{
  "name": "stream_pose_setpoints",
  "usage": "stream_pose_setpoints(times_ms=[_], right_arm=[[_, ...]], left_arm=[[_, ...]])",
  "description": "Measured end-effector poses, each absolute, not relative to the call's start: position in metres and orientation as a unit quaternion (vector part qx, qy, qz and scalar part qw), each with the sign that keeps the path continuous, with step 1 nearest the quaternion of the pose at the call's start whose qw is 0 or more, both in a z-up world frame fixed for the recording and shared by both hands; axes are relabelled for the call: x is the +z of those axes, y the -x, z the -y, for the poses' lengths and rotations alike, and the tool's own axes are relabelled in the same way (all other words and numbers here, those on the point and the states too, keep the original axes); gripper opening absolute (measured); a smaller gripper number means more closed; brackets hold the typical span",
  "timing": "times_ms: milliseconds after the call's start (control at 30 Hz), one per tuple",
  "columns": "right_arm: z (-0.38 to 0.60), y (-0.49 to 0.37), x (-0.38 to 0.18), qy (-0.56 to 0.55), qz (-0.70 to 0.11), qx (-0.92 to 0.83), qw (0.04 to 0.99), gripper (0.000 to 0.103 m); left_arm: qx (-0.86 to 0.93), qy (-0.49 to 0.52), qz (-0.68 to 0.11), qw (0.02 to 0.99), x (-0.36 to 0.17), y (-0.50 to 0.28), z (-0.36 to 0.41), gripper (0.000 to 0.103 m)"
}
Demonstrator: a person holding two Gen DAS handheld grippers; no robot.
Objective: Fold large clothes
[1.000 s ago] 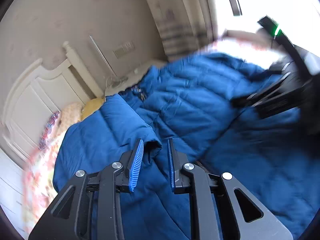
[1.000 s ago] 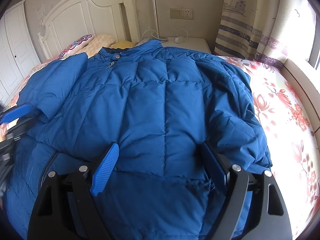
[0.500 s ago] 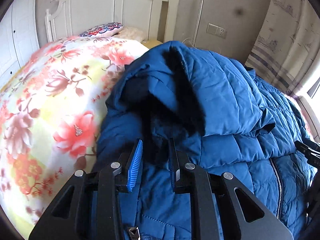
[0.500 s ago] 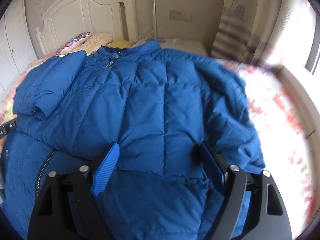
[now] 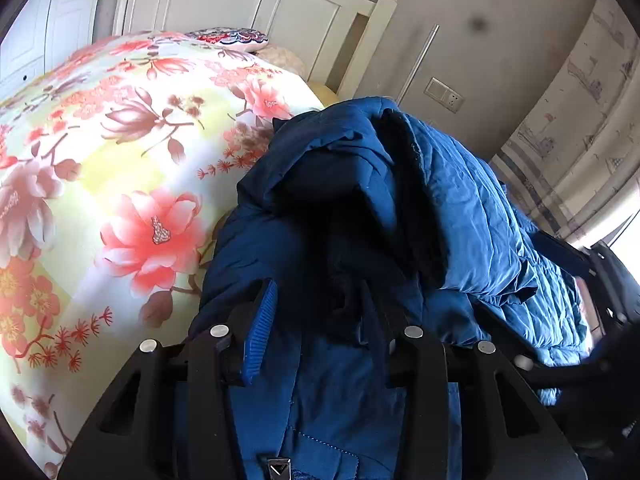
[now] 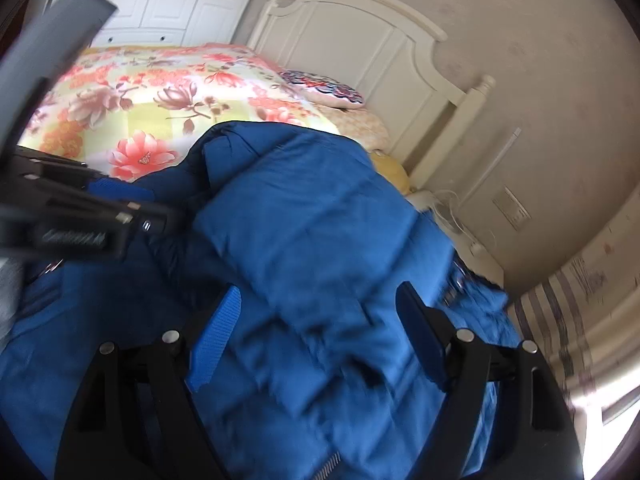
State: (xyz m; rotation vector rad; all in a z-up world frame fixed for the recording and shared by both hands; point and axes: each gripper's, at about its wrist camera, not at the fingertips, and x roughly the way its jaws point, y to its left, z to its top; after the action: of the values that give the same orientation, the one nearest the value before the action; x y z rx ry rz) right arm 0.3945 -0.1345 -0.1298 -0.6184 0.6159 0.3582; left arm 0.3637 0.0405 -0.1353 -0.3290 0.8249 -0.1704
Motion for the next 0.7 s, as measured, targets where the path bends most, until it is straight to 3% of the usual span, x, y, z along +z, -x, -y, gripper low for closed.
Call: stream_pose_setpoints(times_ms=[133,167,200,267,300,433,533,633,700], right_arm=[[0.124,-0.406,-0.132,0.309,-0.289,0.198,0.884,0.078],[0.125,-0.406,-0.131,0.307,-0.287,0.209,0.883,0.067],[0.127,-0.405,-0.129,0.301,-0.282,0.218,0.884,0.043],[0.144,-0.404,-0.114,0.239,-0.274,0.24,0.9,0.02],[0.155,-0.406,-0.104,0.206,-0.268,0.235,0.911,0.014],[0.255,-0.398,-0.056,-0.064,-0.226,0.205,0.95,0.012],[0.353,-0.38,-0.057,-0.265,-0.204,0.136,0.932,0.012],[0.427,-0.366,-0.09,-0.375,-0.233,0.042,0.896,0.013],[0.451,-0.362,-0.118,-0.391,-0.279,-0.007,0.877,0.024]], left_arm=[[-0.085,0.164,-0.402,0.897,-0.137,-0.366,-0.041,0.041],[-0.086,0.165,-0.403,0.896,-0.137,-0.365,-0.042,0.041],[-0.086,0.165,-0.403,0.896,-0.137,-0.366,-0.042,0.042],[-0.087,0.166,-0.404,0.895,-0.137,-0.366,-0.042,0.043],[-0.086,0.165,-0.404,0.895,-0.137,-0.366,-0.042,0.043],[-0.086,0.164,-0.404,0.896,-0.137,-0.366,-0.042,0.045],[-0.09,0.162,-0.405,0.895,-0.137,-0.366,-0.04,0.053],[-0.093,0.155,-0.405,0.896,-0.137,-0.367,-0.038,0.056],[-0.095,0.153,-0.406,0.896,-0.137,-0.367,-0.037,0.058]])
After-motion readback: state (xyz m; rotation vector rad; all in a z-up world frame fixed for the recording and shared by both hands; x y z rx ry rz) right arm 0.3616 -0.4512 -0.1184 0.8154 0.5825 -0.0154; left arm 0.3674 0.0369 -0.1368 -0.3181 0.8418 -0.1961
